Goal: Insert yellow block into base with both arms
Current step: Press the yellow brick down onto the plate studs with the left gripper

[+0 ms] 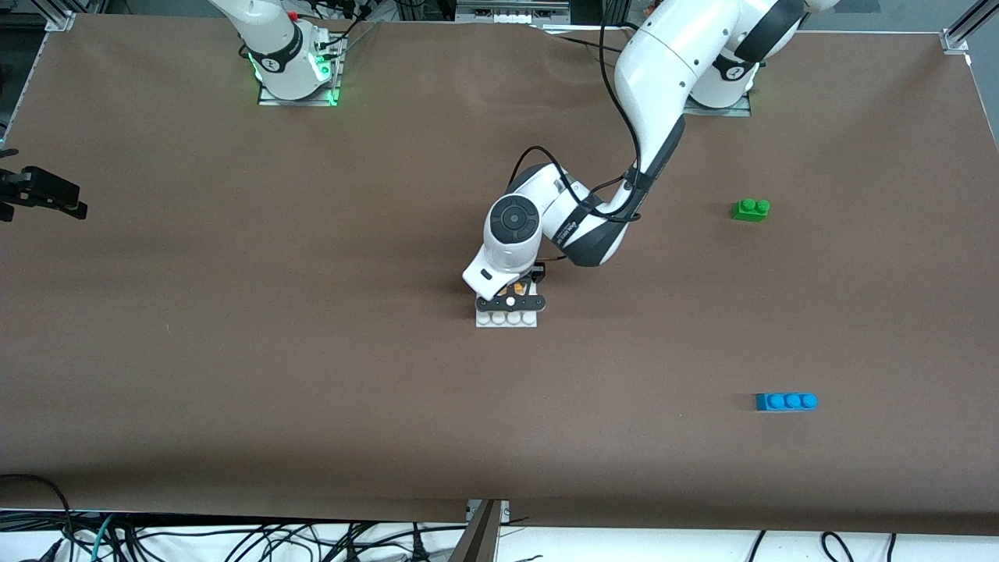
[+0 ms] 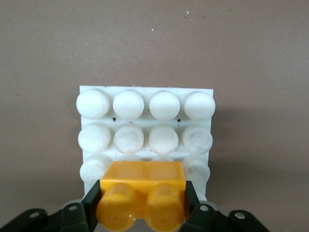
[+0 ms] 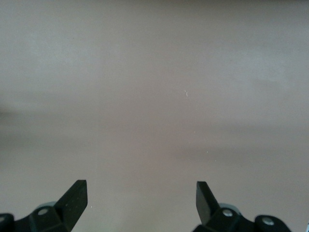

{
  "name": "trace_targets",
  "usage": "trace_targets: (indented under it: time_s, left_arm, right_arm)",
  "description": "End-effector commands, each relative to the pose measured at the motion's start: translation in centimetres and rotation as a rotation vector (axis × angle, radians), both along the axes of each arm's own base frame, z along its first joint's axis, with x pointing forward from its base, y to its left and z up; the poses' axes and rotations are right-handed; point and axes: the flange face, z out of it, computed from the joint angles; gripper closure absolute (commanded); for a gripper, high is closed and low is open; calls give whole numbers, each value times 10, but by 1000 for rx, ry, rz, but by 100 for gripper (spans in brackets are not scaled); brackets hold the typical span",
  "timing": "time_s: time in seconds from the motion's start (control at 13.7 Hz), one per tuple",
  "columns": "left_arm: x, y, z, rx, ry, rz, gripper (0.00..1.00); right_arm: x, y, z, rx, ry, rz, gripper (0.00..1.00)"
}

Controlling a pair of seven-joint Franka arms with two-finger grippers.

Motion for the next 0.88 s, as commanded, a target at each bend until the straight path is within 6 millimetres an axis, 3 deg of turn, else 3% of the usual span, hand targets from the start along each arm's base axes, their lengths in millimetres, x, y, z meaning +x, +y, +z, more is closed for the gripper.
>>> trace_targets:
  time_s: [0.0, 0.8]
  left_arm:
    - [-1, -3, -2, 24, -13, -15, 64]
    - [-2, -2, -9, 28, -5, -12, 62]
  right_arm:
    - [-1, -3, 0, -10, -5, 0, 0]
    - [-1, -4, -1, -10, -2, 4, 0]
